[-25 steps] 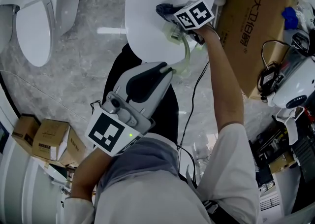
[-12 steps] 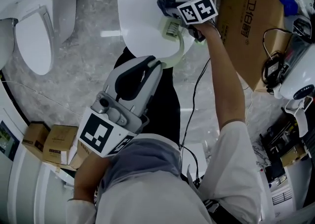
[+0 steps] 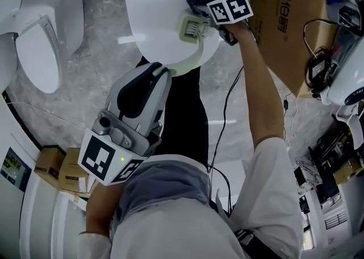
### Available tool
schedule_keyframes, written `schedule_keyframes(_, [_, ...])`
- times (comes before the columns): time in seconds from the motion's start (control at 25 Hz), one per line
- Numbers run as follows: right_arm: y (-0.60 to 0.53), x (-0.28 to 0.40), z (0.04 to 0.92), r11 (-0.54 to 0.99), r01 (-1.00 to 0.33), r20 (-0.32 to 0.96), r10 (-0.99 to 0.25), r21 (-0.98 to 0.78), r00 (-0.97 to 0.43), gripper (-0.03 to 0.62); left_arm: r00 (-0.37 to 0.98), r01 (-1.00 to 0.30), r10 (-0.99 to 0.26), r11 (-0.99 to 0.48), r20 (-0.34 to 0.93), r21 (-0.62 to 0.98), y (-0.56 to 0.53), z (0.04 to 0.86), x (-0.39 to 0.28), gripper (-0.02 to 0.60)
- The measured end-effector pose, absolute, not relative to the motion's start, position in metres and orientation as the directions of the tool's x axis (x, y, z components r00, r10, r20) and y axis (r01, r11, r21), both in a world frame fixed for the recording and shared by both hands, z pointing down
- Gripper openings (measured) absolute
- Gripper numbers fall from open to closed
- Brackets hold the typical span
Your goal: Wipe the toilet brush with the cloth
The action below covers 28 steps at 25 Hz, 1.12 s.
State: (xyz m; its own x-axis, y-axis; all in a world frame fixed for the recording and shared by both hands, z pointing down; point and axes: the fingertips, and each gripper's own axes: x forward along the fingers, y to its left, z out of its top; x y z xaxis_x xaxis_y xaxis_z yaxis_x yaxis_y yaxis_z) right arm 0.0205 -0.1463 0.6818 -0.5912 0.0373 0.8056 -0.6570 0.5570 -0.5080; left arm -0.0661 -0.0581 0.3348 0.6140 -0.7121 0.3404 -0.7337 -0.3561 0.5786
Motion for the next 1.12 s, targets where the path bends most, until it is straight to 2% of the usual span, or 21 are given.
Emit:
schedule_keyframes(0.68, [-0.131, 0.082, 0.689, 0.385, -0.747, 0.786, -0.083, -0.542, -0.612, 0.100, 0.593, -0.761, -0.712, -0.345, 0.375, 0.549, -0.062, 0.333, -0.064, 0.000])
schedule_keyframes(1.12, [-0.100, 0.112, 0.695, 0.217, -0.765, 0.750, -0.163, -0.607, -0.641, 0.098, 0.597, -0.771, -0.695, -0.362, 0.400, 0.523, -0.070, 0.333, -0.058, 0.000])
